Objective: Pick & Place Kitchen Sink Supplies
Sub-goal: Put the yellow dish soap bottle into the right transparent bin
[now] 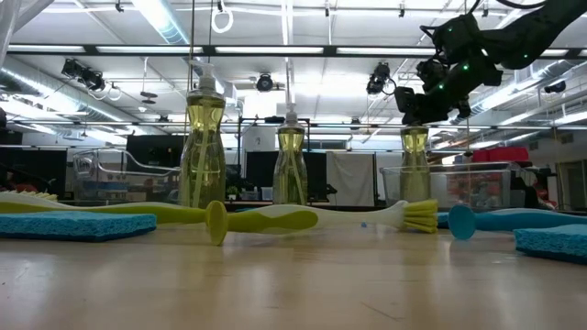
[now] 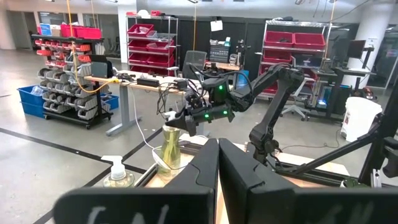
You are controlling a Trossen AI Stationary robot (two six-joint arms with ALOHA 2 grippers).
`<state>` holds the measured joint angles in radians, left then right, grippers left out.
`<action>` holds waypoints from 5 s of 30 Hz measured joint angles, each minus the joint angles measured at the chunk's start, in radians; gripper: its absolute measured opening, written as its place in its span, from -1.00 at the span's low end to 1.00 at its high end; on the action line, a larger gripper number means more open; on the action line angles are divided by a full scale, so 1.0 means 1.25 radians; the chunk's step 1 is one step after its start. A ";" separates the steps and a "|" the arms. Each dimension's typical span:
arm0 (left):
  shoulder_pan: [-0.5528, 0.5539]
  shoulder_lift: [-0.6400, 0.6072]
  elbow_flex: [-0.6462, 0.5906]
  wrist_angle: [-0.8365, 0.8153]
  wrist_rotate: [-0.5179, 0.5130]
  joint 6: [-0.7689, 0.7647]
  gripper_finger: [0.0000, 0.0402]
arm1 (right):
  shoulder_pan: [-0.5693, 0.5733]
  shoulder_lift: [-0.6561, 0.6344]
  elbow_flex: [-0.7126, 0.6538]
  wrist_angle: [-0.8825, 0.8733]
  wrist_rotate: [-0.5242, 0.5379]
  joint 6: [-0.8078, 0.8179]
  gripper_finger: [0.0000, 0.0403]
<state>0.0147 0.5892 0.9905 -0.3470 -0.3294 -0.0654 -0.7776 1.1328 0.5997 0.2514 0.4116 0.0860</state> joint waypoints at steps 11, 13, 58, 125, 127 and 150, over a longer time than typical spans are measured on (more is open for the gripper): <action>0.000 0.000 0.000 0.000 0.000 0.000 -0.92 | 0.000 0.000 0.000 -0.002 -0.001 0.000 0.00; 0.000 0.000 0.000 0.000 0.000 0.000 -0.92 | 0.000 0.000 0.000 0.002 -0.005 -0.005 0.05; 0.000 0.000 0.000 0.000 0.000 0.000 -0.92 | 0.339 -0.234 0.060 -0.090 -0.073 0.012 0.24; 0.018 0.225 0.000 -0.334 -0.068 -0.131 0.42 | 0.515 -0.017 0.060 0.114 -0.028 0.134 0.24; 0.018 0.244 -0.001 -0.340 -0.068 -0.128 0.43 | 0.515 -0.017 0.060 0.114 -0.028 0.134 0.24; 0.043 0.332 0.000 -0.419 -0.031 -0.172 0.43 | 0.515 -0.017 0.060 0.104 -0.028 0.134 0.24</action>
<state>0.0681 1.0043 0.9905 -0.8702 -0.3677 -0.2810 -0.1337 1.1114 0.6746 0.3809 0.3763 0.2533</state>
